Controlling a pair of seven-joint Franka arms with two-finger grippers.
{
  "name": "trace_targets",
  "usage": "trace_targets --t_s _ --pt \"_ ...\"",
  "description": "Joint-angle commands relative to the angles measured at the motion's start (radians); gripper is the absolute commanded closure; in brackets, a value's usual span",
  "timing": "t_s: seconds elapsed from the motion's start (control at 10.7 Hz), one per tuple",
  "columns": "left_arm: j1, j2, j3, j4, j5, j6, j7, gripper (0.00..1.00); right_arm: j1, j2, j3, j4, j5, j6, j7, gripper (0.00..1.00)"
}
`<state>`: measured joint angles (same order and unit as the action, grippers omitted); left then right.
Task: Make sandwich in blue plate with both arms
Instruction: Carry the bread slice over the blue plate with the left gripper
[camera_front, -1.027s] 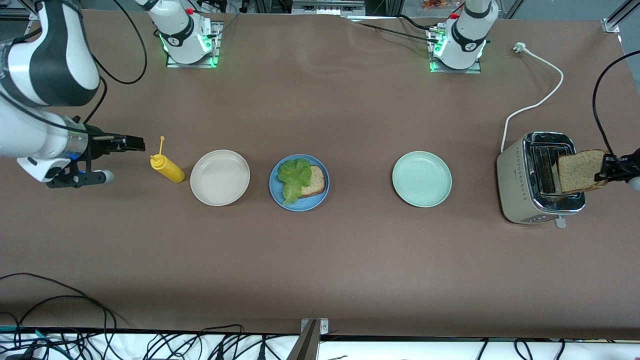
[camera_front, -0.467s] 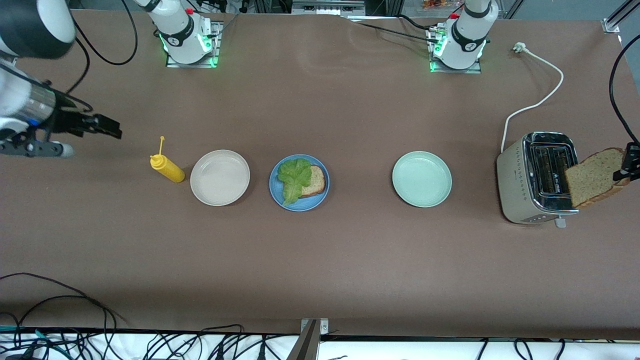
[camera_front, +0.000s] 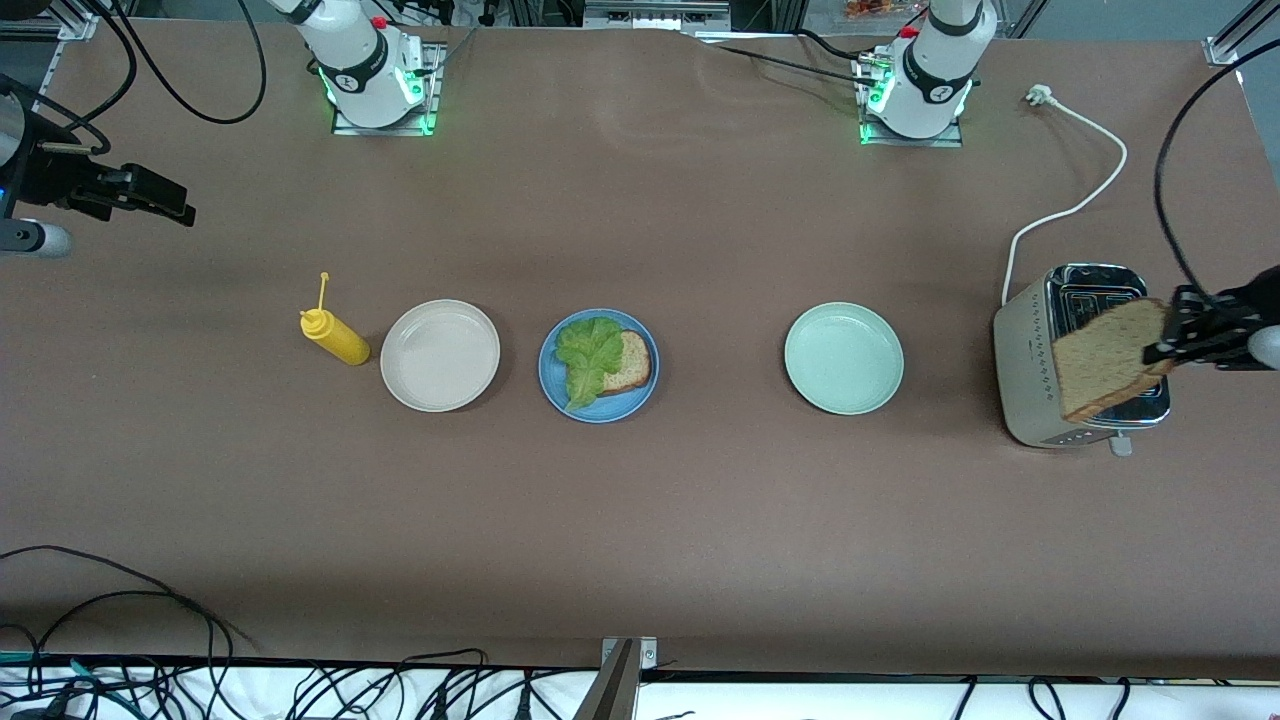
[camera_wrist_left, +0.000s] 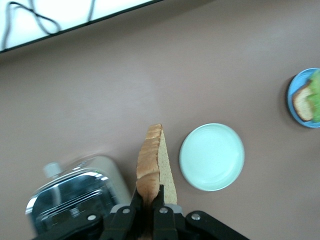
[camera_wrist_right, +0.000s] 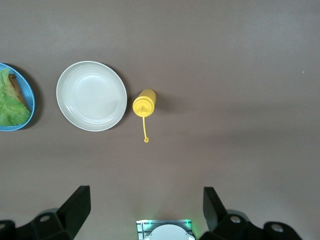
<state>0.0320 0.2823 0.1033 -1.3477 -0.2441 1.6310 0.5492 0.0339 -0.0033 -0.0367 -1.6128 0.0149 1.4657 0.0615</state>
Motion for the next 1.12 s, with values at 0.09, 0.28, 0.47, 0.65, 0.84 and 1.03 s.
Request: trace_targets --t_s 0.09,0.28,0.47,0.65,0.84,1.03 --pt "-0.003 0.064 -0.176 0.022 -0.062 -0.028 -0.206 1.0 0.014 0.008 -0.023 0.024 0.013 -0.001 -0.006 0.0" --pt "-0.004 0.112 -0.281 0.019 -0.127 -0.023 -0.378 1.0 0.014 0.011 -0.038 0.021 0.013 0.054 -0.055 0.0" --pt "-0.007 0.168 -0.391 0.024 -0.159 0.012 -0.542 1.0 0.014 0.014 -0.037 0.022 0.01 0.085 -0.06 0.0" --pt "-0.012 0.222 -0.436 0.016 -0.245 0.079 -0.606 1.0 0.014 0.011 -0.039 0.028 0.002 0.093 -0.043 0.0" --pt "-0.038 0.288 -0.487 0.021 -0.276 0.115 -0.682 1.0 0.012 0.017 -0.042 0.028 -0.007 0.172 -0.042 0.0" --pt "-0.047 0.357 -0.566 0.018 -0.299 0.211 -0.783 1.0 0.011 0.049 -0.042 0.028 -0.013 0.222 -0.042 0.0"
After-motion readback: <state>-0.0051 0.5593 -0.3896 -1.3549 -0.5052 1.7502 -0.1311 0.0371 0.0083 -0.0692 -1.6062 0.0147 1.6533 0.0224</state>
